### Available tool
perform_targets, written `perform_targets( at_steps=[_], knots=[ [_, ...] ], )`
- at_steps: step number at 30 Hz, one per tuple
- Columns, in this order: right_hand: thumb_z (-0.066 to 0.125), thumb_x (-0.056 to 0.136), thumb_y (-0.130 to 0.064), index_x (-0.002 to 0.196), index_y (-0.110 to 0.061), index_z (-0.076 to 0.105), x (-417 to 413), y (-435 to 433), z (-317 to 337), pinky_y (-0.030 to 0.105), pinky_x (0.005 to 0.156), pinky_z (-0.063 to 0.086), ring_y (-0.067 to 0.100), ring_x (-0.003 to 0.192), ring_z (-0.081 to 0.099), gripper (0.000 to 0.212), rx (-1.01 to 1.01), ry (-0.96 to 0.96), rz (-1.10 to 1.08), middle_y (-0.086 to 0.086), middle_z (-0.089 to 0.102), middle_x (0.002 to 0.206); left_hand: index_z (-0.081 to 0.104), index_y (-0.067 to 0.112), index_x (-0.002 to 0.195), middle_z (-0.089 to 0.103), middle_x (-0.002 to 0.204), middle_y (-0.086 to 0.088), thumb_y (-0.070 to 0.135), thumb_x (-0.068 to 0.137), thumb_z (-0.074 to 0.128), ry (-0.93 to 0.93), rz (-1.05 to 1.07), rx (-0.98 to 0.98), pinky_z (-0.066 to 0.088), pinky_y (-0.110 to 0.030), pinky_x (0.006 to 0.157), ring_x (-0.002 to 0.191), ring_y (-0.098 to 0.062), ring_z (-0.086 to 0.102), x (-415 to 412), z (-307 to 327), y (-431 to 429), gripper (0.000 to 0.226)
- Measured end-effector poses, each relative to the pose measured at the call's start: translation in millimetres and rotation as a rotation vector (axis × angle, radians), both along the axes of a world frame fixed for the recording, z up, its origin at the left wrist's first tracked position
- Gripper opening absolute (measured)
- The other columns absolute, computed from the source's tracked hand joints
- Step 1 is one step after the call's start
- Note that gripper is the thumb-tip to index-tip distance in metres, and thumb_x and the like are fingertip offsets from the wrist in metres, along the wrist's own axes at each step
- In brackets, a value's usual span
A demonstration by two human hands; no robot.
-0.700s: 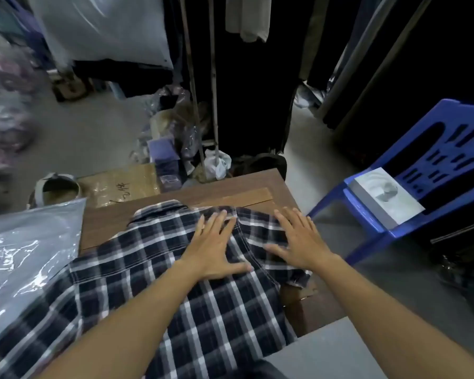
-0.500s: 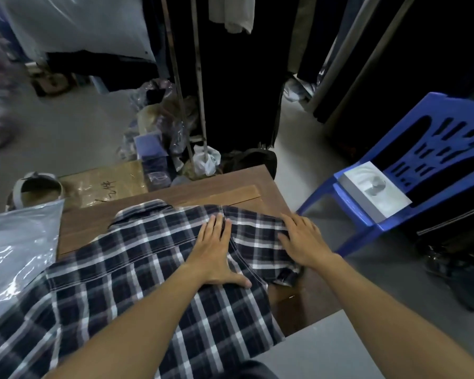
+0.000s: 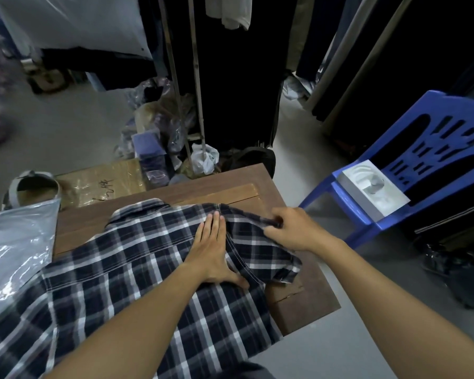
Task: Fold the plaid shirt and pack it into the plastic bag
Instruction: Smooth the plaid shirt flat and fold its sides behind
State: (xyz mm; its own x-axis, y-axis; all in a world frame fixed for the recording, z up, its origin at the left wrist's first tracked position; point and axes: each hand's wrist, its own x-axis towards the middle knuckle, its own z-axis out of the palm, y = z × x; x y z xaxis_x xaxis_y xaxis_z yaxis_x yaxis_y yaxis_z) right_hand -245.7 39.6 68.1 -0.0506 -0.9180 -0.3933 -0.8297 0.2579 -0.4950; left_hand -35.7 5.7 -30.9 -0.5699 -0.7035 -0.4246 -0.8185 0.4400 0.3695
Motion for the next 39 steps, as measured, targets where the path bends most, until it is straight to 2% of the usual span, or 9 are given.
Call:
perform_targets(
  at_steps=[5, 8, 10, 13, 15, 20, 26, 30, 39],
  knots=[
    [0.063, 0.087, -0.025, 0.087, -0.016, 0.061, 50.8, -2.3, 35.2, 0.026, 0.057, 0.039, 0.011, 0.061, 0.051, 0.010, 0.057, -0.208, 0.167, -0.004, 0.056, 0.071, -0.005, 0.016, 0.155, -0.014, 0.164, -0.005, 0.091, 0.034, 0.066, 0.244, 0.068, 0.103, 0.002, -0.046, 0.124, 0.151, -0.026, -0.015, 10.3, 6.9, -10.4, 0.159],
    [0.065, 0.085, -0.023, 0.087, -0.017, 0.059, 77.0, -3.1, 22.8, 0.024, 0.059, 0.042, 0.009, 0.063, 0.051, 0.009, 0.091, -0.290, 0.229, -0.006, 0.055, 0.074, 0.062, 0.021, 0.118, 0.064, 0.126, -0.006, 0.041, 0.073, 0.076, 0.583, 0.329, 0.095, 0.046, -0.047, 0.103, 0.121, -0.023, 0.058, 31.5, 7.9, -23.7, 0.052],
    [0.067, 0.084, -0.025, 0.086, -0.021, 0.056, 94.4, -2.5, 6.5, 0.034, 0.067, 0.047, 0.012, 0.069, 0.053, 0.011, 0.144, -0.317, 0.289, -0.005, 0.057, 0.079, 0.069, 0.020, 0.096, 0.073, 0.091, -0.003, 0.011, 0.090, 0.061, 0.709, 0.686, 0.185, 0.058, -0.040, 0.080, 0.093, -0.025, 0.071, 43.7, 16.8, -31.7, 0.013],
    [0.070, 0.084, -0.037, 0.102, -0.023, 0.061, 120.5, 4.0, -13.0, 0.039, 0.083, 0.054, 0.017, 0.089, 0.062, 0.025, 0.261, -0.309, 0.404, -0.001, 0.065, 0.099, 0.068, 0.011, 0.102, 0.071, 0.074, -0.002, 0.036, 0.097, 0.054, 0.799, 1.048, 0.665, 0.052, -0.023, 0.050, 0.064, -0.018, 0.070, 56.8, 28.1, -37.8, 0.030],
    [0.069, 0.084, -0.051, 0.114, -0.021, 0.063, 129.0, 6.6, -24.0, 0.037, 0.088, 0.056, 0.016, 0.099, 0.064, 0.043, 0.311, -0.261, 0.477, -0.001, 0.068, 0.110, 0.068, 0.017, 0.111, 0.073, 0.098, -0.002, 0.053, 0.087, 0.063, 0.673, 0.965, 0.739, 0.054, -0.029, 0.069, 0.088, -0.018, 0.068, 62.8, 26.7, -38.4, 0.044],
    [0.060, 0.076, -0.069, 0.110, -0.017, 0.063, 116.9, 4.2, -44.8, 0.033, 0.088, 0.047, 0.019, 0.105, 0.052, 0.062, -0.120, -0.026, 0.433, 0.000, 0.058, 0.112, 0.058, 0.015, 0.123, 0.068, 0.100, -0.004, 0.019, 0.086, 0.073, 0.524, 0.778, 0.337, 0.049, -0.028, 0.078, 0.095, -0.020, 0.066, 59.8, 14.4, -27.5, 0.041],
    [0.046, 0.061, -0.095, 0.157, -0.010, -0.008, 103.1, 15.0, -83.8, 0.048, 0.122, -0.009, 0.033, 0.148, -0.026, 0.139, -0.120, 0.377, 0.671, 0.018, -0.025, 0.162, 0.042, 0.020, 0.142, 0.041, 0.146, 0.000, 0.028, 0.098, 0.053, 0.225, 0.269, -0.272, 0.035, -0.039, 0.112, 0.136, -0.021, 0.038, 61.1, 11.7, -14.4, 0.047],
    [0.031, 0.063, -0.100, 0.155, -0.009, -0.013, 98.9, 22.0, -98.5, 0.053, 0.122, -0.004, 0.033, 0.146, -0.032, 0.137, -0.137, 0.410, 0.683, 0.020, -0.029, 0.159, 0.002, 0.016, 0.156, -0.006, 0.165, -0.003, 0.054, 0.099, 0.003, -0.015, 0.003, -0.338, -0.009, -0.043, 0.122, 0.152, -0.025, -0.009, 79.6, -12.7, -6.0, 0.069],
    [0.024, 0.077, -0.092, 0.158, -0.013, 0.001, 96.0, 1.6, -92.5, 0.048, 0.122, -0.001, 0.024, 0.151, -0.021, 0.116, -0.224, 0.360, 0.639, 0.014, -0.016, 0.165, 0.010, 0.012, 0.155, 0.007, 0.165, -0.008, 0.054, 0.100, 0.001, -0.052, -0.001, -0.390, -0.002, -0.047, 0.118, 0.152, -0.025, 0.001, 85.4, -33.0, -4.1, 0.070]
  ],
)
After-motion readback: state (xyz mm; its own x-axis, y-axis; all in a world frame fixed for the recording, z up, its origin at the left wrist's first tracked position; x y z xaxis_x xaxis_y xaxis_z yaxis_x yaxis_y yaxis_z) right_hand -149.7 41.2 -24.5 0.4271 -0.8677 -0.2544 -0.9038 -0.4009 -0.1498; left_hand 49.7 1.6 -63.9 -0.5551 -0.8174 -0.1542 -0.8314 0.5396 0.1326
